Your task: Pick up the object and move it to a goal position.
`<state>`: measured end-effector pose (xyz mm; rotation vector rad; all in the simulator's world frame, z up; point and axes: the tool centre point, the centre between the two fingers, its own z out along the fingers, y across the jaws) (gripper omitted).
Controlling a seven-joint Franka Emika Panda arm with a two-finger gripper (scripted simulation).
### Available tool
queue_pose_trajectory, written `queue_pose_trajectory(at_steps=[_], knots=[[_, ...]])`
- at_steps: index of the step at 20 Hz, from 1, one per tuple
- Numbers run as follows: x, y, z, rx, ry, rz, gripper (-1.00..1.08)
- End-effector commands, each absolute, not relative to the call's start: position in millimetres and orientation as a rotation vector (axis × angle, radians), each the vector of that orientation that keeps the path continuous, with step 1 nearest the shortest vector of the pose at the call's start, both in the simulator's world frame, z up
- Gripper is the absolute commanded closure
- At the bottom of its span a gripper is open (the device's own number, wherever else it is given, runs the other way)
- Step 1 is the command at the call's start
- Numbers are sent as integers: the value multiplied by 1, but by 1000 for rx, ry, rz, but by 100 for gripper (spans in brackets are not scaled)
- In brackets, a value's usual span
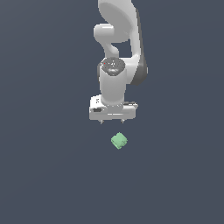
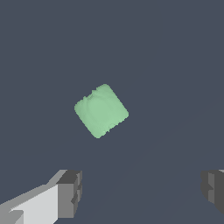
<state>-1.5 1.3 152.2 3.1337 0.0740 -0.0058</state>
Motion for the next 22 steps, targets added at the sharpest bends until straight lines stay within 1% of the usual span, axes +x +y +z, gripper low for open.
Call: queue_pose_trajectory(at_steps=[1,22], knots=[[1,3,149,3131,120,-7,-92],[38,33,100,3004,906,-4,-92]])
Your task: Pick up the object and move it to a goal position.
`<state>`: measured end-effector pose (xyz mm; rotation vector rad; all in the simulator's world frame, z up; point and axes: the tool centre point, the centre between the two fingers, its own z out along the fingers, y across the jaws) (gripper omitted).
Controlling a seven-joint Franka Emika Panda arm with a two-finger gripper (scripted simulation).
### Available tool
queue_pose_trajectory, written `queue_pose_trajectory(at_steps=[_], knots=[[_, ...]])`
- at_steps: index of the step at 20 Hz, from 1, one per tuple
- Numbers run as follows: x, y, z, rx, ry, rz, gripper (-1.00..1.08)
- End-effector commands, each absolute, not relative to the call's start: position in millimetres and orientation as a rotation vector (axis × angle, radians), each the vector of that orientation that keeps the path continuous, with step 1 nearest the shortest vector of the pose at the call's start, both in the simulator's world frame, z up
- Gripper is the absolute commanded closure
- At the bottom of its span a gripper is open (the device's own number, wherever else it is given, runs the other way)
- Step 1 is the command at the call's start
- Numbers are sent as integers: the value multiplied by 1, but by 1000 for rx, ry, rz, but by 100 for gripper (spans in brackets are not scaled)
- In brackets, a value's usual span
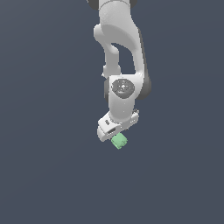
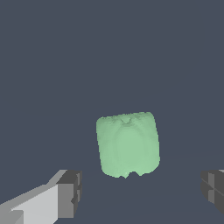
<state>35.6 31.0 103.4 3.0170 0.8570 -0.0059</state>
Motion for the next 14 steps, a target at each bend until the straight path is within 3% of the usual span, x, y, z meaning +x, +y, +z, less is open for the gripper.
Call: queue_pose_trajectory(at_steps=[1,14], knots=[[39,34,99,2997,931,-4,-92],[44,39,89,2963,1043,-1,-92]])
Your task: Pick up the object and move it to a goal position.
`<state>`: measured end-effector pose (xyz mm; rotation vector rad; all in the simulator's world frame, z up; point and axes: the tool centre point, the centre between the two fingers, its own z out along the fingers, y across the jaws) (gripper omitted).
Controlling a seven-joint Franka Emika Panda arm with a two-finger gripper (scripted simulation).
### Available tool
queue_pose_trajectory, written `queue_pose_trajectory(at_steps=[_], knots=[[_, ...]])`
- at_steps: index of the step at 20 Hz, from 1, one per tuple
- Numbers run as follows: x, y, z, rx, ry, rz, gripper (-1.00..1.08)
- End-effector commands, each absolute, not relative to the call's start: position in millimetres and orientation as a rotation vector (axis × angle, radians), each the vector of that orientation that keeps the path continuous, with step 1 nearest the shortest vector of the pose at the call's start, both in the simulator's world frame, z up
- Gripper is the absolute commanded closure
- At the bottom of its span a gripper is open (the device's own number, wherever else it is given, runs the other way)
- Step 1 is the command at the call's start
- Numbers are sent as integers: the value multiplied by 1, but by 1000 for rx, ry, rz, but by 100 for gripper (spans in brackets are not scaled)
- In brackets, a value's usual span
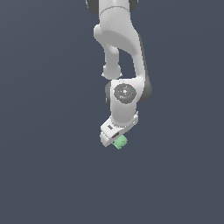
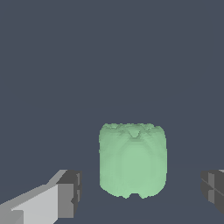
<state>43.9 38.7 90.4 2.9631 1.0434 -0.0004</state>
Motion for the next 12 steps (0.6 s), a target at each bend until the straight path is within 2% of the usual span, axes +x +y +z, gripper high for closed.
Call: queue_pose_trajectory(at_steps=[1,12], knots=[[44,38,87,2963,1043,-1,-92],[43,39,41,2961,1051,0,-92]])
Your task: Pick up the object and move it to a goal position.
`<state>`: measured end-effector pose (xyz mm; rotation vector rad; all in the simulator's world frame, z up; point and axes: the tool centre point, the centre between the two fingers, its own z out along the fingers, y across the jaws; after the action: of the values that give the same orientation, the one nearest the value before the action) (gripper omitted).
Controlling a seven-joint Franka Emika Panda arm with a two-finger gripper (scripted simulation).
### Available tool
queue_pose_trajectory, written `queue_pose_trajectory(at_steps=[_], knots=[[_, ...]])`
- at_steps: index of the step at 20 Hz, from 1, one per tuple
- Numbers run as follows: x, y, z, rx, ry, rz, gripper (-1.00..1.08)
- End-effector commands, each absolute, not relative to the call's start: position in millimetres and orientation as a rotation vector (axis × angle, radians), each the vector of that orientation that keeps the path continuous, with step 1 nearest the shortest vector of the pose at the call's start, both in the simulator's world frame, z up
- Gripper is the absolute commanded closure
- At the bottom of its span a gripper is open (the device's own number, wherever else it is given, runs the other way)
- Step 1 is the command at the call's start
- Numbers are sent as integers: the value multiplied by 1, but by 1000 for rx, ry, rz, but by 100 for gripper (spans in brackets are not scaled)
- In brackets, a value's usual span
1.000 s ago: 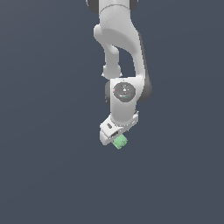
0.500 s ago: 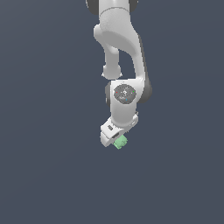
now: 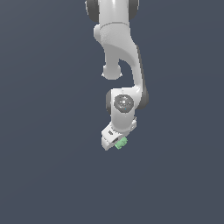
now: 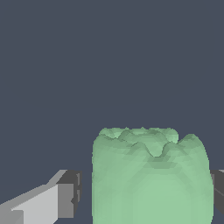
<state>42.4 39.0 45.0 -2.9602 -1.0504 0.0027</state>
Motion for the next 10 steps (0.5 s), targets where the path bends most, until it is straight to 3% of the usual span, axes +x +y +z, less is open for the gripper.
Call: queue_pose_trajectory(at_steps=[1,3,4,10], knots=[[44,39,40,-2961,-1051,0,-92],[44,39,41,-2961,-1051,0,-92],[44,39,41,-2961,-1051,0,108],[44,39,41,-2961,-1051,0,108]])
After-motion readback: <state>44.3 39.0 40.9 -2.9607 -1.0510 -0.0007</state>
